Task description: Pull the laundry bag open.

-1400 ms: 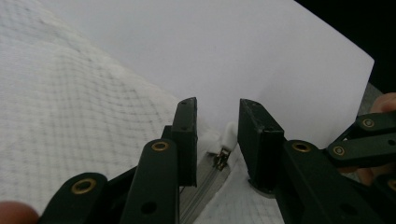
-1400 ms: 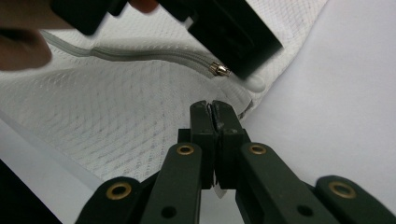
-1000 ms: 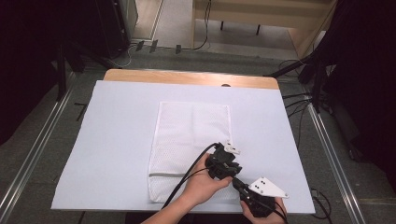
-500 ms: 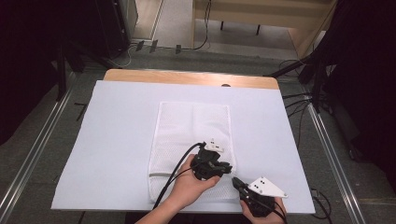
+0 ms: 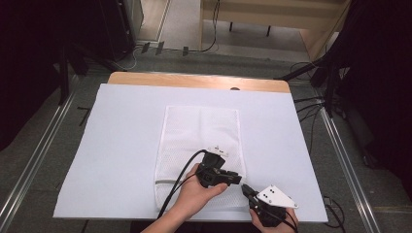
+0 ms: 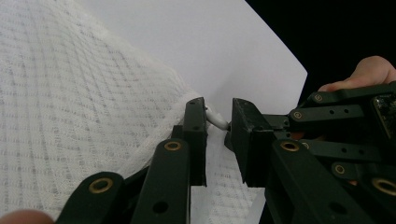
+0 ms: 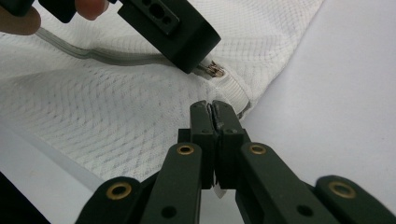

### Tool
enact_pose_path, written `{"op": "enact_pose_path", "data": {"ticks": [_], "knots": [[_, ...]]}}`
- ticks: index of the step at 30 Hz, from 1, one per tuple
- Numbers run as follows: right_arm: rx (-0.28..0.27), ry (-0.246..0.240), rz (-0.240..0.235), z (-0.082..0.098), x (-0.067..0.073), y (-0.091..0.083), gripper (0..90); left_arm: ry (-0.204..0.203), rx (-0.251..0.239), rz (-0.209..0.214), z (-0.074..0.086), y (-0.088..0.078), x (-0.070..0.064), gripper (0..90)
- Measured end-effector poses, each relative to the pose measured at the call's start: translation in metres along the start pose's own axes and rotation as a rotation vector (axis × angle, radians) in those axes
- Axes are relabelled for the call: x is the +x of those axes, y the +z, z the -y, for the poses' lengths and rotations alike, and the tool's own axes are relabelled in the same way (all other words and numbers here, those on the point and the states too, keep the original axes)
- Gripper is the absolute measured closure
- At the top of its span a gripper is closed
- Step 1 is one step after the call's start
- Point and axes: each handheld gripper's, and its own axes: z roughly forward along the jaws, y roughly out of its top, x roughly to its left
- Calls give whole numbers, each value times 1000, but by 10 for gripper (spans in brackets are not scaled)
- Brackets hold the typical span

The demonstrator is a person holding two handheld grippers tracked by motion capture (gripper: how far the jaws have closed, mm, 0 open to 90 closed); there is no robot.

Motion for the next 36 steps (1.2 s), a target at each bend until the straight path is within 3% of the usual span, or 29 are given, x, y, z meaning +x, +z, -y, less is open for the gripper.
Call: {"op": "enact_pose_path", "data": {"ticks": [7, 14, 16, 20, 21, 22, 25, 29, 31, 32, 33, 34, 35, 36], "knots": [[-4, -10, 5, 0, 1, 0, 899, 15, -3, -21, 2, 0, 2, 868], [-4, -6, 2, 0, 1, 0, 895, 49, -6, -30, 4, -2, 1, 872], [-15, 6, 1, 0, 0, -1, 832, 52, -17, -30, 4, -4, 1, 873], [-50, 34, 21, 0, -4, -2, 569, 40, -45, -8, 6, -10, 4, 873], [-46, 78, -13, -1, -8, 1, 449, 31, -57, 13, 7, -13, 7, 873], [-46, 78, -13, -1, -8, 1, 449, 31, -57, 13, 7, -13, 7, 873], [-39, 188, -156, -1, -17, 6, 411, 16, -71, 43, 8, -15, 11, 873], [-51, 278, -262, -3, -23, 11, 412, 13, -69, 52, 11, -15, 14, 873], [-25, 349, -313, -2, -31, 18, 401, 10, -70, 58, 12, -15, 15, 873], [-14, 370, -319, -2, -34, 21, 424, 6, -74, 63, 13, -15, 16, 873], [2, 390, -367, 0, -38, 26, 478, 5, -74, 66, 13, -15, 16, 873], [2, 390, -367, 0, -38, 26, 517, 7, -73, 68, 13, -15, 17, 873], [13, 401, -404, 0, -39, 29, 548, 9, -74, 67, 13, -15, 17, 873], [21, 407, -411, -1, -40, 30, 619, 8, -75, 64, 13, -16, 17, 873]]}}
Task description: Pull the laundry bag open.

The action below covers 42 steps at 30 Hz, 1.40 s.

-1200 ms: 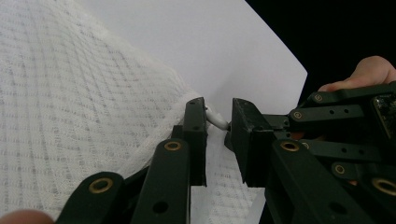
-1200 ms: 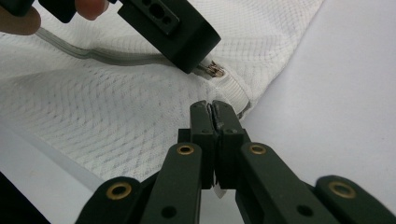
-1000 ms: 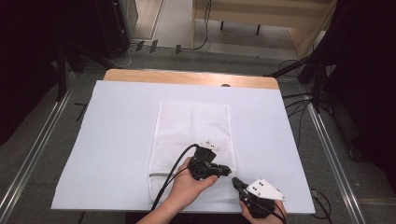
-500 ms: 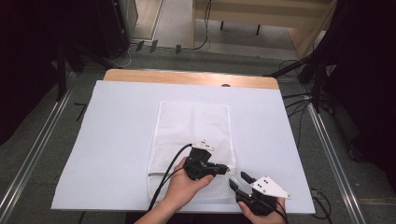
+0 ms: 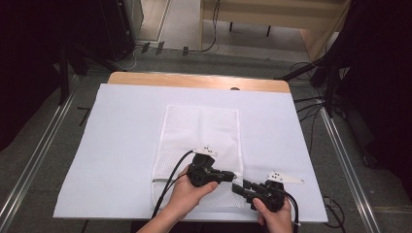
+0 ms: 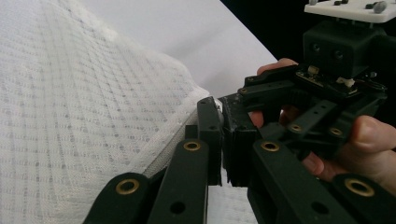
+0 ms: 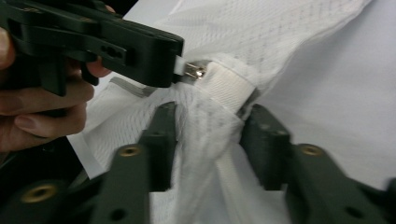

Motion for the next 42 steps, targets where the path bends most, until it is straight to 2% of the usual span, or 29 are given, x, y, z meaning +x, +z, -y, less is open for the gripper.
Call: {"op": "enact_pose_path", "data": {"ticks": [2, 4, 6, 7, 10, 11, 13, 16, 19, 22, 28, 30, 31, 35, 42], "knots": [[-8, 19, 8, 0, -2, -2, 715, 0, -5, -3, 0, -1, 1, 873], [-31, 37, -1, 0, -3, -5, 758, 14, 6, -18, 1, -1, 0, 872], [-46, 44, -4, -1, -3, -6, 758, 28, 18, -32, 2, 1, -2, 872], [-66, 51, -6, -1, -2, -7, 703, 31, 23, -39, 2, 2, -3, 872], [-80, 53, -15, -2, -2, -8, 670, 33, 31, -47, 4, 3, -2, 872], [-88, 52, -18, -2, -2, -8, 688, 32, 32, -52, 4, 4, -1, 872], [-86, 61, -23, -3, -2, -9, 786, 32, 34, -55, 5, 4, -1, 872], [-82, 54, -18, -3, -1, -10, 844, 34, 41, -62, 6, 5, -1, 872], [-69, 9, 41, -3, 6, -9, 865, 49, 48, -92, 7, 6, -2, 873], [-60, -58, 108, -2, 16, -7, 870, 59, 55, -101, 8, 5, -3, 873], [-70, -108, 155, -1, 22, -9, 874, 58, 44, -129, 12, -2, -1, 873], [-72, -143, 176, -1, 25, -9, 874, 48, 41, -129, 14, -4, 2, 873], [-67, -172, 206, -1, 28, -8, 874, 43, 43, -135, 16, -4, 3, 873], [-62, -203, 239, -1, 30, -7, 874, 33, 41, -157, 22, -11, 9, 873], [-64, -203, 251, -1, 28, -8, 874, 4, 39, -189, 34, -30, 24, 873]]}}
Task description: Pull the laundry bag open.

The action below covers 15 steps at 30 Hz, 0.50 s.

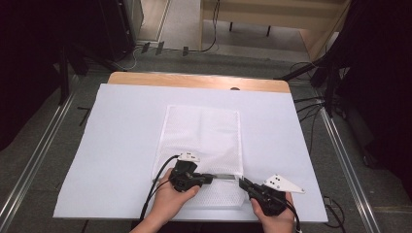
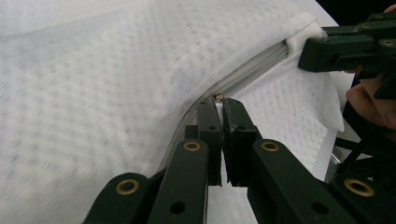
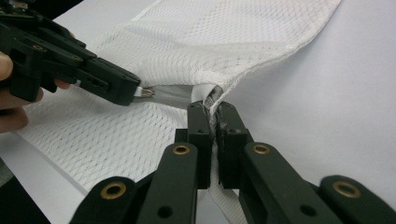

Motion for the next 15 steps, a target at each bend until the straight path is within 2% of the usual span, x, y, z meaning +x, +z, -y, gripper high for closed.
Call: {"op": "enact_pose_path", "data": {"ticks": [11, 14, 15], "knots": [[2, -43, 29, 0, 2, 0, 873, -22, -15, -40, 19, -31, 20, 873], [-1, -56, 44, 0, 2, -1, 874, -17, -19, -85, 25, -40, 25, 873], [-1, -52, 50, -1, 2, -2, 874, -22, -22, -85, 27, -43, 27, 873]]}}
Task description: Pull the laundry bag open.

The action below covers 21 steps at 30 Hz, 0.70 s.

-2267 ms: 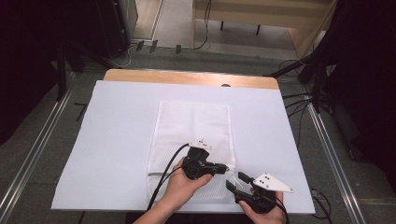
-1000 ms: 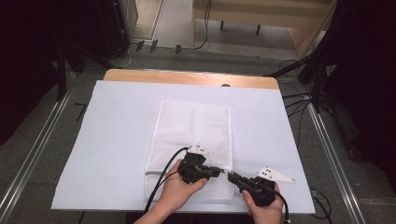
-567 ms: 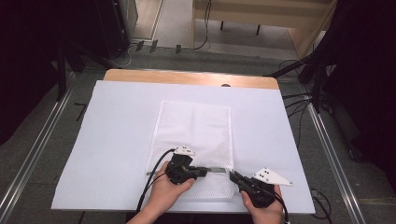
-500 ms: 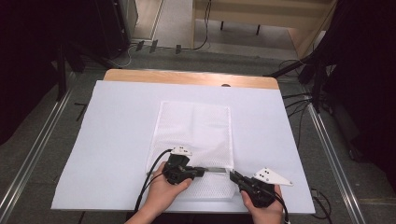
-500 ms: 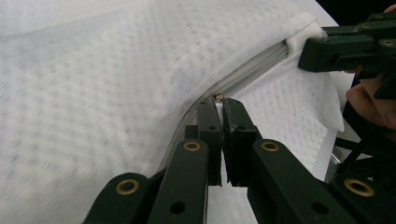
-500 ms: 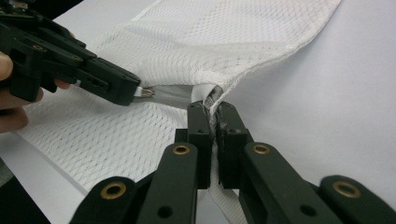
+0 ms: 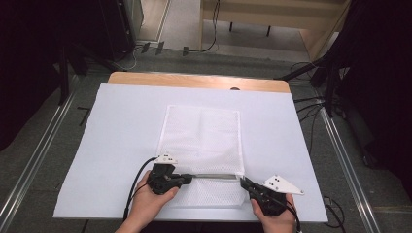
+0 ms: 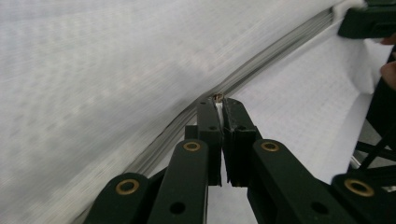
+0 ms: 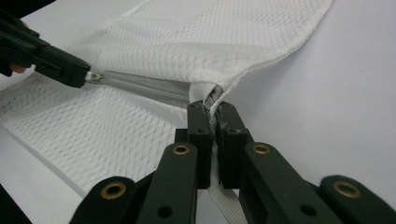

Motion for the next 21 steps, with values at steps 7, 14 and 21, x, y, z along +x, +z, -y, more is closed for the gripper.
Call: {"op": "enact_pose_path", "data": {"ticks": [7, 14, 21], "knots": [[-3, 10, 3, 0, -4, -2, 874, -34, -21, -17, 13, -24, 18, 873], [-4, -10, 15, -1, -3, -2, 874, -52, -36, -60, 28, -44, 33, 873], [0, -26, 28, -1, -3, -2, 874, -58, -45, -79, 40, -63, 42, 873]]}}
